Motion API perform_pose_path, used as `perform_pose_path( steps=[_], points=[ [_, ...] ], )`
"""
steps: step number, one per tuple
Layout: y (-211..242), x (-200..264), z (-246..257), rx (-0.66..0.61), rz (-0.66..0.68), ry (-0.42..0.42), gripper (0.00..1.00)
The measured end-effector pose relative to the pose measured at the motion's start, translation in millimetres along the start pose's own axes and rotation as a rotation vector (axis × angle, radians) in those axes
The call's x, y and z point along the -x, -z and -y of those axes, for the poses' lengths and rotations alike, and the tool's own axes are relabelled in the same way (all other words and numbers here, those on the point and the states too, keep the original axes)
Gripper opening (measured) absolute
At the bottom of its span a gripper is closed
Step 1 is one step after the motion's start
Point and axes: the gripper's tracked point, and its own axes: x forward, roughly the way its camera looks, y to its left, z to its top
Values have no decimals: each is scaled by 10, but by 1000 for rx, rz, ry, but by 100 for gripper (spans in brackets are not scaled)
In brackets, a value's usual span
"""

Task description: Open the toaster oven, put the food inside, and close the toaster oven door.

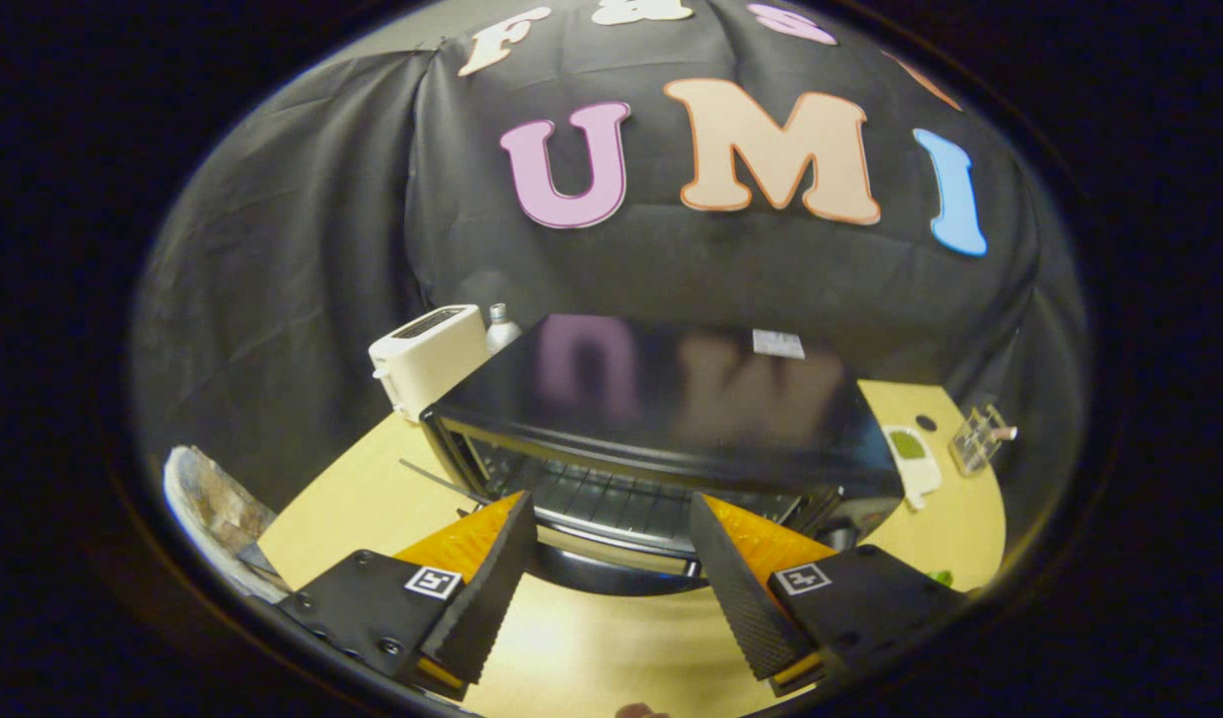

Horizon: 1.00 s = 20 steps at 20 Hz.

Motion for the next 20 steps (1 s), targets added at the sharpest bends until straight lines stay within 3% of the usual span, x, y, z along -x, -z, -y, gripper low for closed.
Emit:
perform_pose_path(
  steps=[7, 20],
  points=[
    [855, 284, -205, 12, -181, -85, 98],
    [1757, 156, -231, 176, -338, -99, 100]
  ],
)
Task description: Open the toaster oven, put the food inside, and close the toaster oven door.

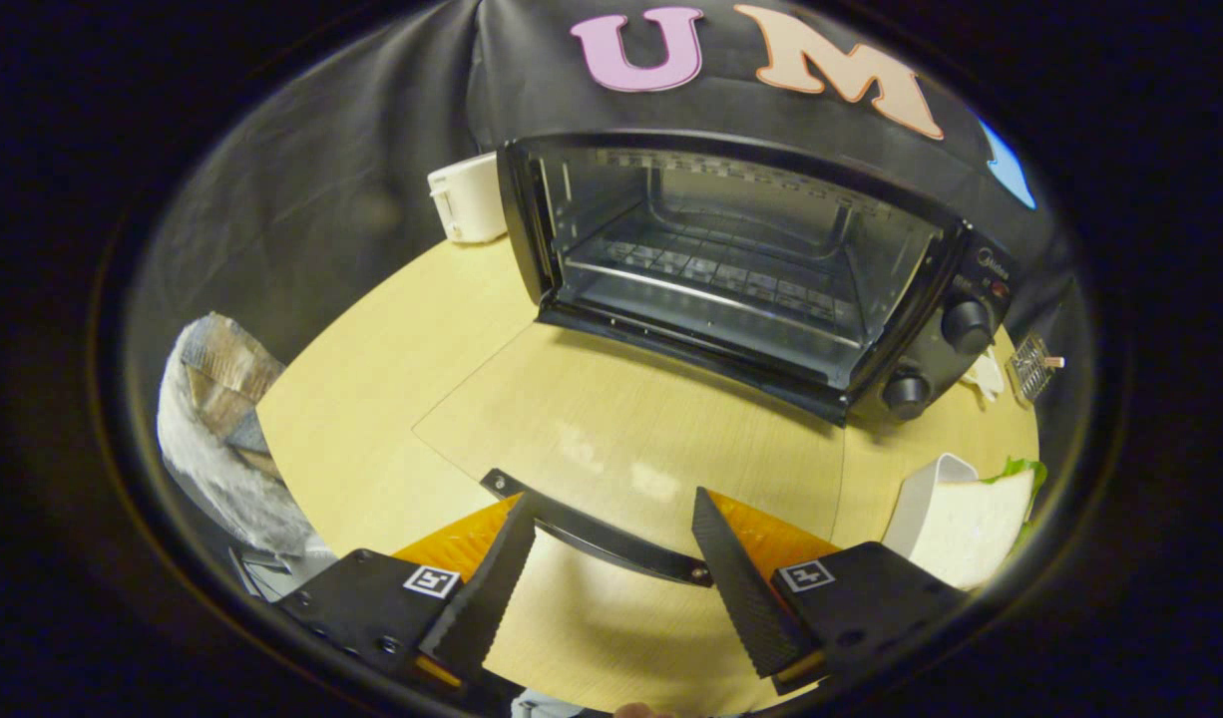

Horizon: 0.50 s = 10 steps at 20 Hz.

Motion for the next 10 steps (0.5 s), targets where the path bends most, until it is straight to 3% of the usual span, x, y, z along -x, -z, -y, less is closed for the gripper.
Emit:
perform_pose_path(
  steps=[3, 6, 10],
  points=[
    [-45, 16, -11, 11, 24, -25, 100],
    [-200, 165, 65, -68, 78, -53, 99],
    [-638, 456, 499, -144, 226, -6, 99]
  ],
)
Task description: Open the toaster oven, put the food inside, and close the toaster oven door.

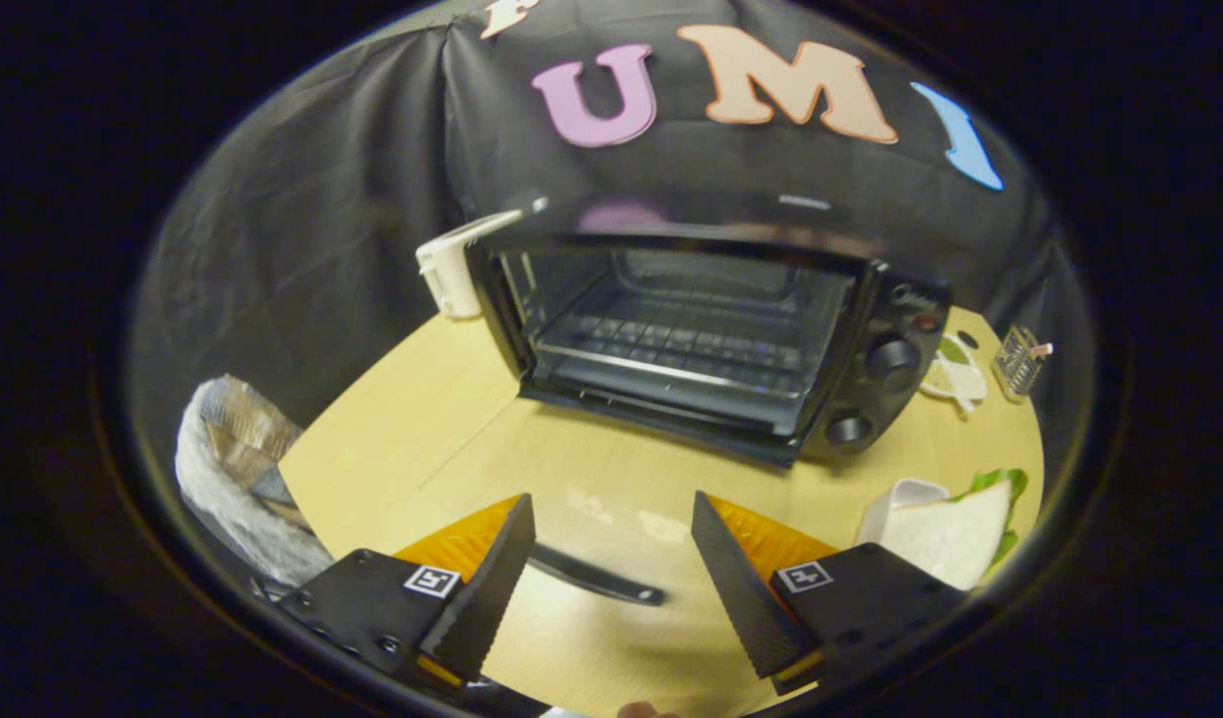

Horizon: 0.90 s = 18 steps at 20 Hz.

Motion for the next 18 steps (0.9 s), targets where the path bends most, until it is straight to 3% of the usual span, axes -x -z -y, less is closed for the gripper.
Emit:
perform_pose_path(
  steps=[4, 9, 14, 18],
  points=[
    [-523, 212, 622, -18, 132, 101, 99],
    [-736, 469, 1473, -77, 195, 252, 99],
    [-529, 695, 2242, -137, 168, 405, 99],
    [-214, 771, 2563, -172, 119, 451, 99]
  ],
)
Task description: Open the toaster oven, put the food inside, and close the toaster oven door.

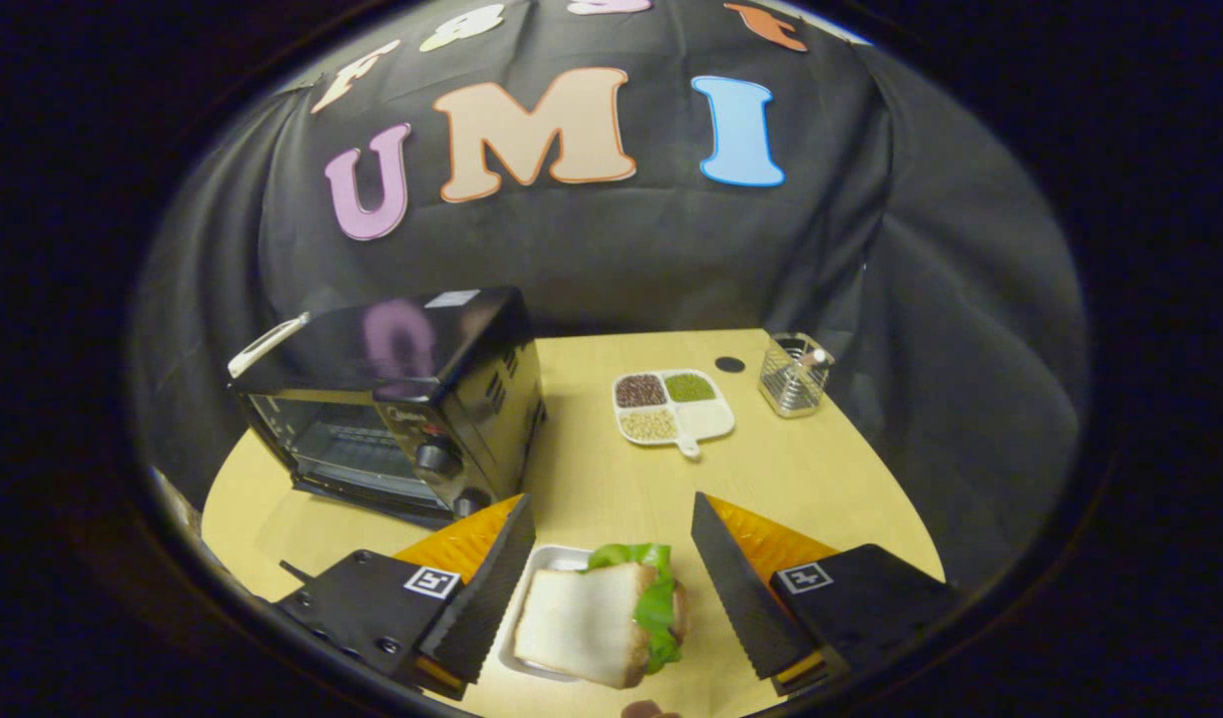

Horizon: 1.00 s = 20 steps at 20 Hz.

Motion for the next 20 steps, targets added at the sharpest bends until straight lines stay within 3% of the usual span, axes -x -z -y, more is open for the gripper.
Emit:
perform_pose_path(
  steps=[13, 20],
  points=[
    [951, -99, -10, -172, -233, -37, 98],
    [751, -59, -68, -319, -246, -45, 60]
  ],
)
